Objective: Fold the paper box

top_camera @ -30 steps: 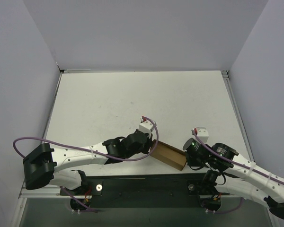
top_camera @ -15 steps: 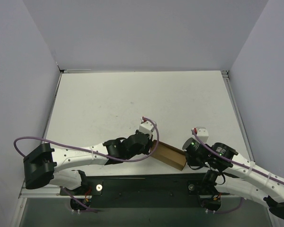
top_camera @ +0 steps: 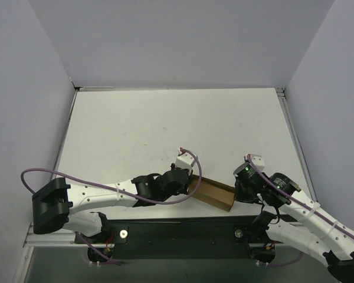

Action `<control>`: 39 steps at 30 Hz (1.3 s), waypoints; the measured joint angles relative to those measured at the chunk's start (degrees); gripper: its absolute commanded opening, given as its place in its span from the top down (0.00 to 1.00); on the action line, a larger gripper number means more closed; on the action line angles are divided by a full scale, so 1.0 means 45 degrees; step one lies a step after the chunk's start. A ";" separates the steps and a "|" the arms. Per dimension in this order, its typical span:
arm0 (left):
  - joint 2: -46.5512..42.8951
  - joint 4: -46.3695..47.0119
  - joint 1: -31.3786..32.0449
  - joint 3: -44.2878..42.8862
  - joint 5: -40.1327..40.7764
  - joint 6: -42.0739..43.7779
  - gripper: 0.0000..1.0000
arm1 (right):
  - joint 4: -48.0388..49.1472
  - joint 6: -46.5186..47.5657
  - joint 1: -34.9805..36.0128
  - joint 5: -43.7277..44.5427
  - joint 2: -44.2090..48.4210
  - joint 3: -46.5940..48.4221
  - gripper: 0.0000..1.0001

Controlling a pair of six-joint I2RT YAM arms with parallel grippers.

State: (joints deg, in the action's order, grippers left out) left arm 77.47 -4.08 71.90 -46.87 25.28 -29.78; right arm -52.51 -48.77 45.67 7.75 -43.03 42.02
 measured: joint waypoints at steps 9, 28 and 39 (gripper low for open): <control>0.0253 -0.0306 0.0291 -0.0282 0.0607 -0.0005 1.00 | 0.0058 0.0321 -0.0661 -0.0709 0.0024 0.0000 1.00; 0.0379 -0.0321 0.0442 -0.0345 0.0928 -0.0243 1.00 | 0.0432 0.0699 -0.1909 -0.1938 0.0845 -0.0413 1.00; 0.0476 -0.0306 0.0505 -0.0432 0.0952 -0.0287 1.00 | 0.0850 0.0238 -0.1923 -0.1904 0.1802 -0.1156 1.00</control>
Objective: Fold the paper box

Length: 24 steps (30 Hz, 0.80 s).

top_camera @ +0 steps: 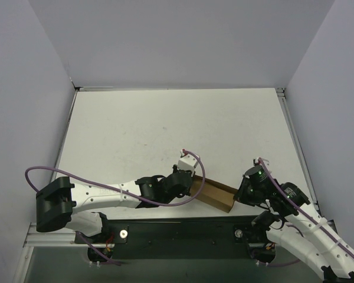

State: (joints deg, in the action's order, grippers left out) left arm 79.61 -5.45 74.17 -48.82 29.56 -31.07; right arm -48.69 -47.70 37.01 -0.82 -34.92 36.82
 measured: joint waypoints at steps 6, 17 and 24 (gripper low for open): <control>0.0000 0.0015 0.0000 0.0000 0.0005 -0.0019 1.00 | 0.0413 -0.0214 -0.0063 0.0112 0.0529 -0.0447 1.00; 0.0000 0.0005 -0.0005 0.0000 0.0063 -0.0029 1.00 | 0.0719 -0.0389 -0.0063 0.0136 0.1078 -0.0816 1.00; 0.0000 -0.0005 -0.0005 0.0000 0.0083 -0.0049 1.00 | 0.0641 -0.0340 -0.0063 0.0126 0.1127 -0.0801 1.00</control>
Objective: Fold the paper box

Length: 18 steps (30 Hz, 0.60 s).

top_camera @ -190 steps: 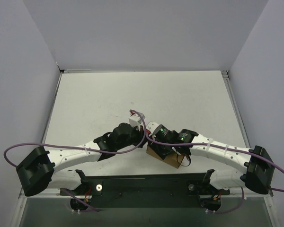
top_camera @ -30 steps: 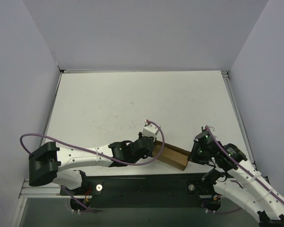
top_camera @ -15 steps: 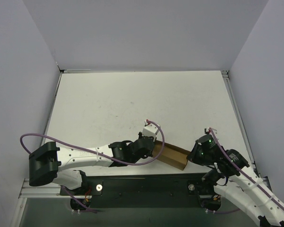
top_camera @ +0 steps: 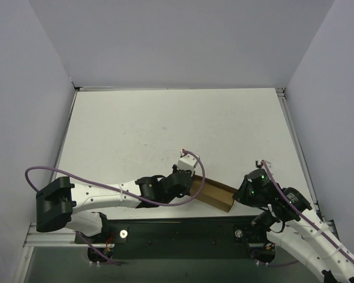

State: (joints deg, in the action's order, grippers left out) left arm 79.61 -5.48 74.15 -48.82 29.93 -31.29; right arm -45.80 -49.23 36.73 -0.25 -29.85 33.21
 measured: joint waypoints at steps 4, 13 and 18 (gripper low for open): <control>0.0000 -0.0024 0.0005 -0.0019 0.0000 0.0000 1.00 | -0.0131 0.0136 0.0000 -0.0015 -0.0024 0.0063 1.00; 0.0010 -0.0063 0.0005 -0.0049 -0.0015 0.0000 1.00 | -0.0296 0.0325 0.0015 -0.0010 -0.0238 0.0194 1.00; 0.0097 -0.0155 0.0005 -0.0165 -0.0005 0.0005 1.00 | -0.0311 0.0335 0.0097 0.0039 -0.0248 0.0194 1.00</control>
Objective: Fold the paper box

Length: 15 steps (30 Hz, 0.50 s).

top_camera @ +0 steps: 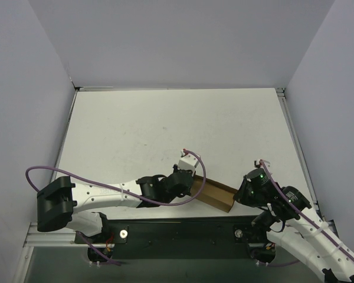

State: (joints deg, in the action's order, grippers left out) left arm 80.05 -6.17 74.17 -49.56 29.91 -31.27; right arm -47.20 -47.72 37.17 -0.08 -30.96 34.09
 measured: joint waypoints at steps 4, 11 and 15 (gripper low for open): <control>0.0068 -0.0092 0.0000 -0.0097 0.0015 0.0015 1.00 | -0.0083 -0.0053 0.0495 0.0403 -0.0214 0.0078 1.00; 0.0087 -0.0170 0.0000 -0.0151 0.0010 0.0044 1.00 | -0.0359 -0.0801 0.2234 0.1744 -0.0801 0.0194 1.00; 0.0087 -0.0165 0.0000 -0.0151 0.0000 0.0044 1.00 | -0.0418 -0.1321 0.2696 0.2166 -0.0869 0.0180 1.00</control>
State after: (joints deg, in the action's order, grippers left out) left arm 80.44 -6.92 74.17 -50.24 29.91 -31.07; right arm -49.08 -53.67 49.30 9.67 -34.87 34.89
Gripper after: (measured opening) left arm 0.020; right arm 0.046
